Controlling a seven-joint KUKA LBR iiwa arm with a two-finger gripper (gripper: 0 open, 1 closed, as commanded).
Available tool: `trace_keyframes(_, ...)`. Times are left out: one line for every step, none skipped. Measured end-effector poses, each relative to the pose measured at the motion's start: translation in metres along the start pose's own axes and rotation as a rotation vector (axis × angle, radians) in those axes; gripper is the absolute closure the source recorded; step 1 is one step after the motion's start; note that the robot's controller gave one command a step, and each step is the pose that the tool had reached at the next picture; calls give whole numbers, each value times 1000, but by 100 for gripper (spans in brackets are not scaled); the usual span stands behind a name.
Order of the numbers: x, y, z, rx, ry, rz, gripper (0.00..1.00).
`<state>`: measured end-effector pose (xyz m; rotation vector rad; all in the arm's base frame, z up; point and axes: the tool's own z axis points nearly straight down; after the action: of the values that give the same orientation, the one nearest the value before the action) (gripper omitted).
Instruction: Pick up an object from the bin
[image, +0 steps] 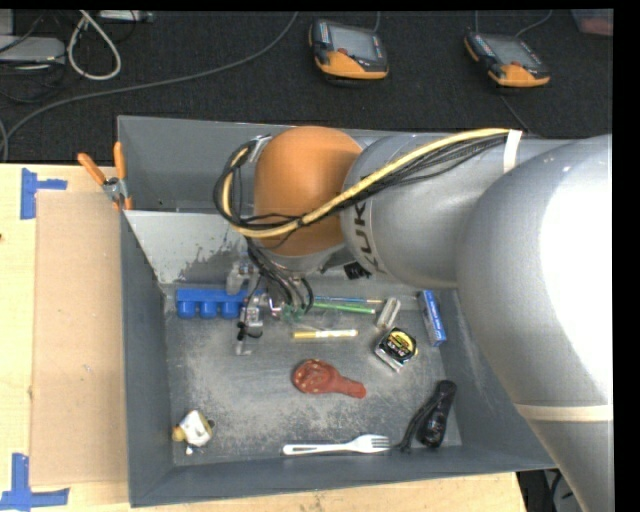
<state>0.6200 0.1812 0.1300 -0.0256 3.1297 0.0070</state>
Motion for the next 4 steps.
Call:
trace_keyframes(-1, 2, 27, 2, 14, 250, 0)
trace_keyframes(8, -92, 48, 0, 6, 154, 0)
trace_keyframes(21, -153, 58, -3, 7, 61, 100)
trace_keyframes(21, -153, 58, -3, 7, 61, 100)
